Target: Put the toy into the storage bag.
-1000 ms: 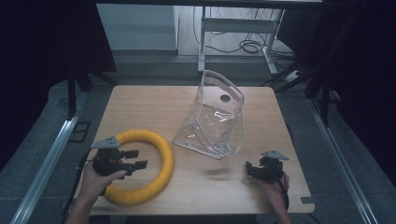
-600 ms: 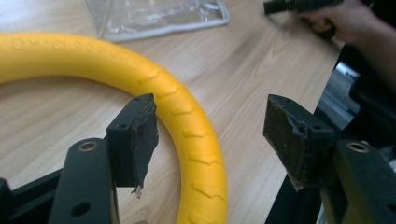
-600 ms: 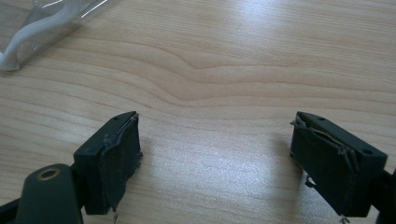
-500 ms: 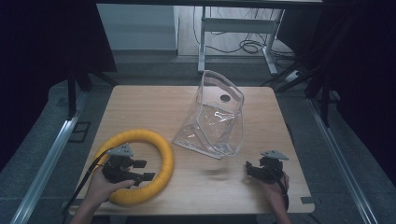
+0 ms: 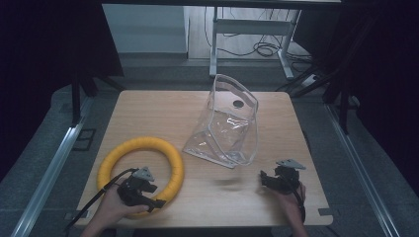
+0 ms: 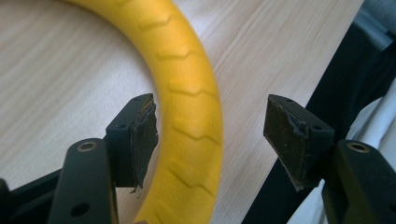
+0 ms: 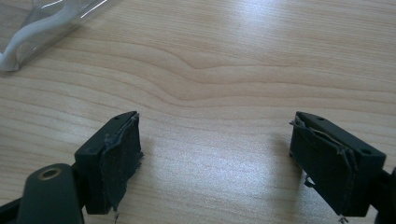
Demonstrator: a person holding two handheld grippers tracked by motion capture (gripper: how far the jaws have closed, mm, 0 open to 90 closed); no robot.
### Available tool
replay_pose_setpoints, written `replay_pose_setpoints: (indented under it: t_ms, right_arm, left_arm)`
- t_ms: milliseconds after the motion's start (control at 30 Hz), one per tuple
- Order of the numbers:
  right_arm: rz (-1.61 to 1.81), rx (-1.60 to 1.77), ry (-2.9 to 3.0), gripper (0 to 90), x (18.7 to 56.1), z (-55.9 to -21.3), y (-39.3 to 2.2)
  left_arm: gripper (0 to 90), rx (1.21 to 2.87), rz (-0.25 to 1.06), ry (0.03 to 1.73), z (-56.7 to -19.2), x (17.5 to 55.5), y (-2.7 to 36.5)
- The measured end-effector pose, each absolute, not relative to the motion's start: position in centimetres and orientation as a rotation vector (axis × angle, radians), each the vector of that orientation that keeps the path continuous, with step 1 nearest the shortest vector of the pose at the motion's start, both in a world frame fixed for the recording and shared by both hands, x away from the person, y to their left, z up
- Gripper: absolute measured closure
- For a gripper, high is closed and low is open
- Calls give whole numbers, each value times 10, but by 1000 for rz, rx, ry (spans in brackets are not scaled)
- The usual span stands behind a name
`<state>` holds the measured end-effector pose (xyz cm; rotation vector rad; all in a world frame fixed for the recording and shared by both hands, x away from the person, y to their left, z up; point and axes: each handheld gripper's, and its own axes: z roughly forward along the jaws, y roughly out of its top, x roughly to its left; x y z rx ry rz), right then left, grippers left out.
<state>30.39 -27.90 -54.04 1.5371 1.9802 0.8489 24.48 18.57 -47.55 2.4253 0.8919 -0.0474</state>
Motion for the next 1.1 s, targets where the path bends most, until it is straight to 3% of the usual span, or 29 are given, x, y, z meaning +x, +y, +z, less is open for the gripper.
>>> replay_pose_setpoints:
  t_ms: [867,1100]
  right_arm:
    - [848,1534,1981,168,304,-540,-279]
    - [848,1533,1982,167,304,-540,-279]
  left_arm:
    - [353,2666,-23,909,-502,242,176]
    - [453,2693,16,924,-504,244,171]
